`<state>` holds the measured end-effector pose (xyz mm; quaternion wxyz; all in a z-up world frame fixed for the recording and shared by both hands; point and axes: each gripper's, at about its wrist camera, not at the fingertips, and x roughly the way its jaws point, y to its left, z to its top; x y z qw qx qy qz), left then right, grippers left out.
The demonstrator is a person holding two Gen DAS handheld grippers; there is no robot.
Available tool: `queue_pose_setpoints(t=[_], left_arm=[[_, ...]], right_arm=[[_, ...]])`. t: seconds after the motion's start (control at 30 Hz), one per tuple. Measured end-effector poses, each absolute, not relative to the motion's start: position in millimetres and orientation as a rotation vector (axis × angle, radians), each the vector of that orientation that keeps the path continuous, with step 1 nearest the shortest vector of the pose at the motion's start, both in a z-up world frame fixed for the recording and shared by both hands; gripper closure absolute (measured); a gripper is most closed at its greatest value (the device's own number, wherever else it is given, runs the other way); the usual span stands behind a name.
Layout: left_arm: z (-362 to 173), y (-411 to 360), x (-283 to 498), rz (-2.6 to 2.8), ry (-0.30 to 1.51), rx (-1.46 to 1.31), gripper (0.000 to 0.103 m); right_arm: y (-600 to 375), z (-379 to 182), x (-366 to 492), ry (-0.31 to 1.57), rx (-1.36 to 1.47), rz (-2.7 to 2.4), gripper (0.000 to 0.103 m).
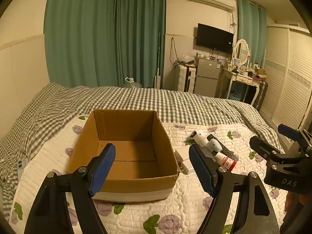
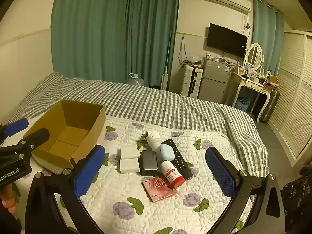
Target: Organize rigid objects
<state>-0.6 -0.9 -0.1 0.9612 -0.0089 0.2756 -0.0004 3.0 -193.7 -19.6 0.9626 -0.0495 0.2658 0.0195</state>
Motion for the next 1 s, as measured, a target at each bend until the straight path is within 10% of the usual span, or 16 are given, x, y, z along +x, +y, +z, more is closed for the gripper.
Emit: queue_pose_setpoints(t=[1.0], left_arm=[[-5.1, -0.8, 1.5, 0.016, 0.582, -0.011, 0.023]], right_arm=[[-196.6, -26.2, 4.6, 0.553, -0.081, 0.065, 0.000]])
